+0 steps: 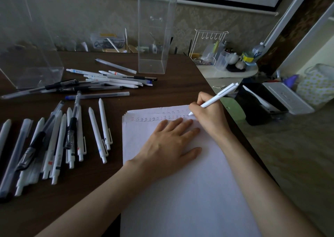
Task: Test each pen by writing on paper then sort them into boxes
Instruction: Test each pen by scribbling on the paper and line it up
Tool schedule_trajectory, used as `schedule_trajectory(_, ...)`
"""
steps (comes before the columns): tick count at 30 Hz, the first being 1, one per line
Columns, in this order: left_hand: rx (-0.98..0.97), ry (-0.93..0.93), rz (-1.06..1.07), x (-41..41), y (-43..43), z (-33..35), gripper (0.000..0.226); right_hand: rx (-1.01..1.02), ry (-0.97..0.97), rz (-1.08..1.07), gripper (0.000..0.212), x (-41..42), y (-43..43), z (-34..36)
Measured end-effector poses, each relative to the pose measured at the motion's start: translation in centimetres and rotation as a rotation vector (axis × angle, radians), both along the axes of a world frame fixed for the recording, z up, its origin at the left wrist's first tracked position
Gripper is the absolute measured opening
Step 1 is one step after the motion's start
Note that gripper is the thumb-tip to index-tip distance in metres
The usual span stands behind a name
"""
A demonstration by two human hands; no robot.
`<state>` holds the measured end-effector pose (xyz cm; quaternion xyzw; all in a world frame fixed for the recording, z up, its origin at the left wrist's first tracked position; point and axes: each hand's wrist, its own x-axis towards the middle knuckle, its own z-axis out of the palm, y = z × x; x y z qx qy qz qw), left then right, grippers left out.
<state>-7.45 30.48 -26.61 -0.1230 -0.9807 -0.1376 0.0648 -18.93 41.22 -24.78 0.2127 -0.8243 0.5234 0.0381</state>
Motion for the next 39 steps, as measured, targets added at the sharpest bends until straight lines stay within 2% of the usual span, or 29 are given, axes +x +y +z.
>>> schedule_trajectory(7, 0.005, 0.012, -0.006, 0.0, 0.0, 0.0, 0.065, 0.028, -0.024, 0.011, 0.031, 0.1, -0.1, 0.0)
schedule_trajectory(15, 0.058, 0.038, -0.019, -0.1, -0.1, 0.0, 0.06, 0.013, 0.017, -0.03, 0.035, -0.4, 0.0, -0.5)
schedule_trajectory(17, 0.149, 0.094, 0.024, -0.2, -0.3, 0.3, 0.049, -0.043, 0.018, 0.0, 0.036, -0.1, 0.1, -0.3)
schedule_trajectory(20, 0.354, 0.131, 0.228, -0.2, -0.8, 1.0, 0.03, -0.057, 0.009, 0.038, 0.038, 0.3, 0.1, -0.2)
schedule_trajectory(24, 0.61, 0.035, 0.365, 0.1, -1.2, 1.6, 0.043, -0.03, 0.032, 0.102, 0.007, 0.0, 0.2, -0.6)
schedule_trajectory(25, 0.644, 0.012, 0.357, 0.1, -1.2, 1.6, 0.049, -0.041, 0.028, 0.112, 0.016, -0.1, 0.2, -0.6)
schedule_trajectory(27, 0.64, -0.003, 0.306, 0.0, -1.0, 1.5, 0.061, -0.063, 0.009, 0.138, 0.036, 0.1, 0.3, -0.2)
schedule_trajectory(29, 0.617, 0.006, 0.229, 0.0, -0.8, 1.4, 0.069, -0.113, -0.018, 0.189, 0.043, 0.4, 0.3, 0.2)
schedule_trajectory(31, 0.612, 0.009, 0.17, 0.1, -0.8, 1.5, 0.064, -0.168, -0.054, 0.245, 0.036, 0.7, 0.4, 0.4)
schedule_trajectory(35, 0.561, 0.087, 0.096, 0.3, -1.0, 1.5, 0.038, -0.142, -0.044, 0.308, 0.023, 0.8, 0.5, 0.5)
schedule_trajectory(39, 0.51, 0.198, 0.097, 0.7, -1.0, 1.2, 0.05, -0.077, -0.032, 0.391, 0.024, 1.2, 0.4, 0.8)
